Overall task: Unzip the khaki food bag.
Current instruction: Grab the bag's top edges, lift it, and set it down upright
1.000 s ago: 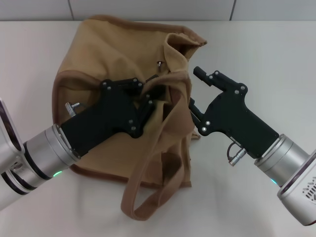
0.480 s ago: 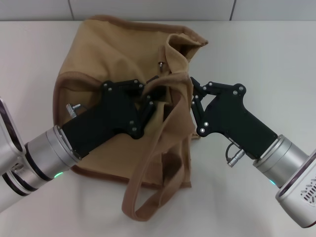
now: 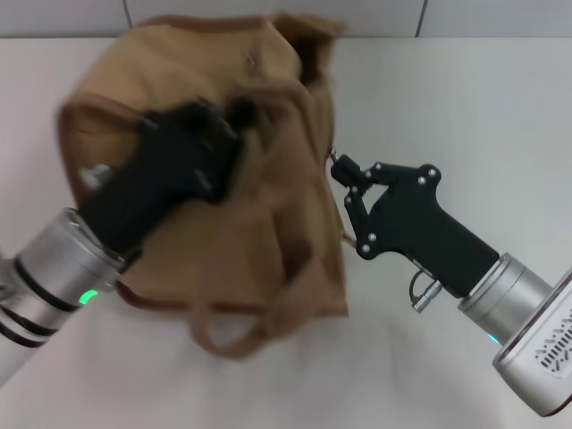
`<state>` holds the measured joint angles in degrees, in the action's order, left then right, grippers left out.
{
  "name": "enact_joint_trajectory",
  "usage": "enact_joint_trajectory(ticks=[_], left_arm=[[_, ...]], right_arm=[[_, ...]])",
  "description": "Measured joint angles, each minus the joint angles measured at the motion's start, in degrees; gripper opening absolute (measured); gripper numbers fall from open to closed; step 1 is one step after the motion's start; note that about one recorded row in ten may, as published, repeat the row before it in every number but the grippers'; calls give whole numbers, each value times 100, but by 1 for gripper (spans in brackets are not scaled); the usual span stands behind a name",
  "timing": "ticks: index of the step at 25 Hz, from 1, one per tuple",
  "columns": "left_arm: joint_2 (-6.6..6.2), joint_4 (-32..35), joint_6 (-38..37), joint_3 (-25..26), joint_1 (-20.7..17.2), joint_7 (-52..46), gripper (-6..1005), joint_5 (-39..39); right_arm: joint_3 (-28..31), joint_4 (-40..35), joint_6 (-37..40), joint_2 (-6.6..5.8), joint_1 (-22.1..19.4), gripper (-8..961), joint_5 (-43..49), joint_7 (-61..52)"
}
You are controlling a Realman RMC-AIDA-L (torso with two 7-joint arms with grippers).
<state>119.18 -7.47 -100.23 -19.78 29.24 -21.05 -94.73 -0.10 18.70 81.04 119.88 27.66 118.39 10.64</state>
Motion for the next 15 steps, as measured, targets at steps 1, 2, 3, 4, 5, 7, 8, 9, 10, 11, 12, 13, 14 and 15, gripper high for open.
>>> enact_joint_trajectory(ticks=[1, 2, 3, 4, 5, 7, 8, 9, 10, 11, 12, 13, 14, 15], left_arm=[[1, -77, -73, 331, -73, 1, 69, 3], [0, -131, -142, 580, -143, -4, 69, 6], [0, -182, -217, 863, -227, -24, 69, 7], [-1, -224, -285, 1093, -311, -49, 69, 8], [0, -247, -316, 1239, -361, -70, 69, 7], [-1, -289, -360, 1490, -462, -118, 69, -6], [-1, -288, -360, 1512, -473, -130, 69, -7], [0, -286, -343, 1510, -477, -141, 70, -19], [0, -279, -317, 1483, -476, -141, 70, -21], [0, -275, -272, 1458, -470, -141, 70, -21], [0, -273, -225, 1437, -464, -142, 70, -22], [0, -274, -193, 1426, -459, -143, 70, -23], [1, -280, -173, 1421, -459, -143, 70, -25], [1, -286, -163, 1419, -463, -144, 70, -27]], right_arm=[[-13, -15, -60, 0, -30, 19, 0, 0], [-26, -31, -109, 0, -65, 26, 0, 0], [-40, -57, -153, 0, -110, 33, 1, 0], [-50, -81, -177, 0, -155, 39, 1, 0], [-57, -109, -202, 0, -214, 46, 1, 0], [-57, -151, -210, 0, -328, 59, 1, 0], [-56, -159, -202, 0, -370, 66, 0, 0], [-44, -163, -183, 0, -397, 73, 0, -5], [-30, -163, -161, 0, -418, 80, 0, -24], [-14, -165, -144, 0, -429, 86, -5, -42], [-8, -166, -144, 0, -435, 93, -18, -52], [1, -166, -159, 0, -436, 100, -29, -58], [32, -167, -190, 0, -436, 107, -42, -60], [97, -170, -243, 0, -431, 113, -49, -60]])
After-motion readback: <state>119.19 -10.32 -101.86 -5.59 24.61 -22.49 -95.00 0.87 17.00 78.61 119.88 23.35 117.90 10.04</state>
